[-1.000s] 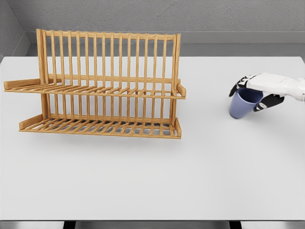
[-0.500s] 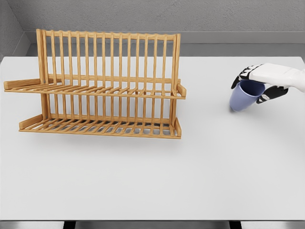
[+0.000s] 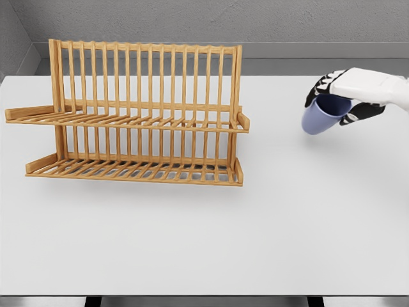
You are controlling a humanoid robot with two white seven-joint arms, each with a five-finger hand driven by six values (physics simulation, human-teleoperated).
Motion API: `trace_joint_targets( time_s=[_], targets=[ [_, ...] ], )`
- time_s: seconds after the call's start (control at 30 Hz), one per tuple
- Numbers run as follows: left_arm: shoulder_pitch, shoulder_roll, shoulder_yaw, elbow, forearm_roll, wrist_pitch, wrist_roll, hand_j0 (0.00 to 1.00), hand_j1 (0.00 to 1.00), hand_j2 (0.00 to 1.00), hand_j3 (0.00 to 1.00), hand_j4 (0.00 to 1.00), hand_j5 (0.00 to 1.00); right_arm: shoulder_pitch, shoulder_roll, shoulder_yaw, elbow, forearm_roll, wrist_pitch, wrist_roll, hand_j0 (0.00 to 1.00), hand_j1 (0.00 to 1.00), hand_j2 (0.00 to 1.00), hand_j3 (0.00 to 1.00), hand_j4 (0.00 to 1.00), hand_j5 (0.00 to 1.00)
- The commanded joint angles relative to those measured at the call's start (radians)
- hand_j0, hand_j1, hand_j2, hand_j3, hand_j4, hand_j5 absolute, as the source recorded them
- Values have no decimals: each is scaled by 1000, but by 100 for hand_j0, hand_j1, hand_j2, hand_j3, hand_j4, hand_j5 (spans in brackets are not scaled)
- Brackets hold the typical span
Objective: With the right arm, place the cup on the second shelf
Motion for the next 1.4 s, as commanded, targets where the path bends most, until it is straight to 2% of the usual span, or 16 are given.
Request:
trace_joint_targets(
  time_s=[0.0,0.37,0.5,0.67,0.9,1.07,1.37],
  targets=[
    [0,0,0,0,0,0,0,100,100,100,100,100,100,0,-1,-7,-15,-5,2,-1,65,65,65,65,65,65],
    [0,0,0,0,0,0,0,100,100,100,100,100,100,-5,-4,-89,-115,-5,12,-1,65,65,65,65,65,65],
    [0,0,0,0,0,0,0,100,100,100,100,100,100,0,-13,-150,-155,-5,12,-1,65,65,65,65,65,65],
    [0,0,0,0,0,0,0,100,100,100,100,100,100,-3,-12,-151,-185,-5,11,-1,65,65,65,65,65,65],
    [0,0,0,-2,0,0,0,100,100,100,100,100,100,-3,-12,-150,-308,-6,14,-1,65,65,65,65,65,65],
    [0,0,0,0,0,0,0,100,100,100,100,100,100,-5,0,-147,-309,-6,8,-1,65,65,65,65,65,65],
    [0,0,0,0,0,0,0,100,100,100,100,100,100,-26,60,-135,-309,-8,-5,-1,65,65,65,65,65,65]
  ],
)
